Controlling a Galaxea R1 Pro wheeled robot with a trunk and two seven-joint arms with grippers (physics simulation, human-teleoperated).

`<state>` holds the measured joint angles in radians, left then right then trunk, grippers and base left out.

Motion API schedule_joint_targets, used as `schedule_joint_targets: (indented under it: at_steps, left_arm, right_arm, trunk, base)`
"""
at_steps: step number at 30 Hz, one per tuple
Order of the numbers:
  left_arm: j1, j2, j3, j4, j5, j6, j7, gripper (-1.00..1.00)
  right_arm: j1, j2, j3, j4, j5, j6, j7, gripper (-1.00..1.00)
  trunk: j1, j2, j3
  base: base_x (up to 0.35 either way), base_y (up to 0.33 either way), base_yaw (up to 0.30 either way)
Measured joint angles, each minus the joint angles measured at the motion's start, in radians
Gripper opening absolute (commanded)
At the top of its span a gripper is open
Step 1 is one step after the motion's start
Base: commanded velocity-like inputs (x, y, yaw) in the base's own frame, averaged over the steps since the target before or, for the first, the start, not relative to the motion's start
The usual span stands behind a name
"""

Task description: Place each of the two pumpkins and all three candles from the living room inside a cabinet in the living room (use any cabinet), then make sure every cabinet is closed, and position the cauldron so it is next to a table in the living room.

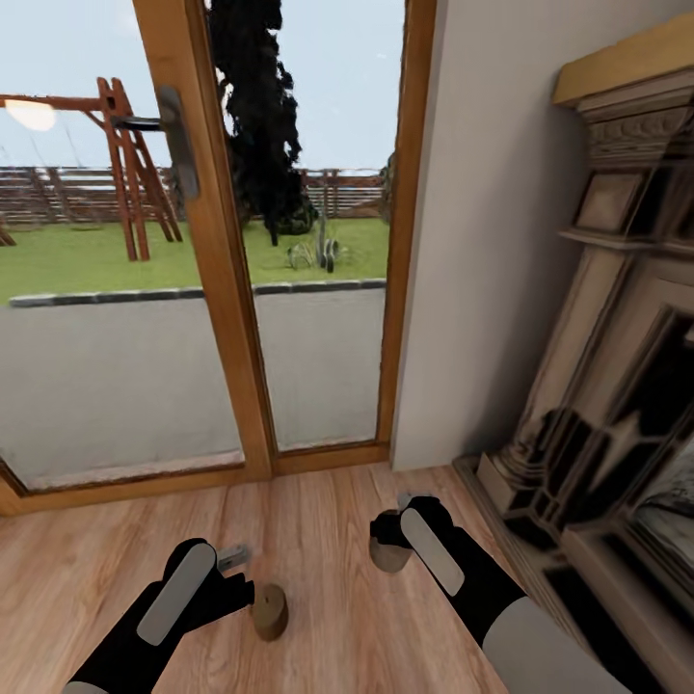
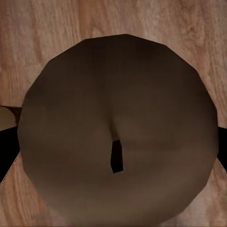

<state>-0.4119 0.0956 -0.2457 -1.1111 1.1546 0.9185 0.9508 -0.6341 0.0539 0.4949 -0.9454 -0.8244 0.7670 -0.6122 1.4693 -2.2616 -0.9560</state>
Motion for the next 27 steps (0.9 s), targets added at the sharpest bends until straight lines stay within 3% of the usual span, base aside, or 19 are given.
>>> schedule_joint_targets:
  at_steps: [15, 27]
  left_arm:
    - [0.0, 0.0, 0.0, -0.001, 0.0, 0.0, 0.0, 1.0]
    - [0.0, 0.0, 0.0, -0.01, 0.0, 0.0, -0.001, 1.0]
  right_arm:
    - [0.0, 0.0, 0.0, 0.0, -0.001, 0.001, 0.0, -1.0]
    - [0.0, 0.0, -0.001, 0.0, 0.0, 0.003, 0.001, -1.0]
  trunk:
    - [0.0, 0.0, 0.0]
    - [0.001, 0.0, 0.0]
  base:
    - [0.285, 0.098, 0.0]
    - [0.04, 0.002, 0.0]
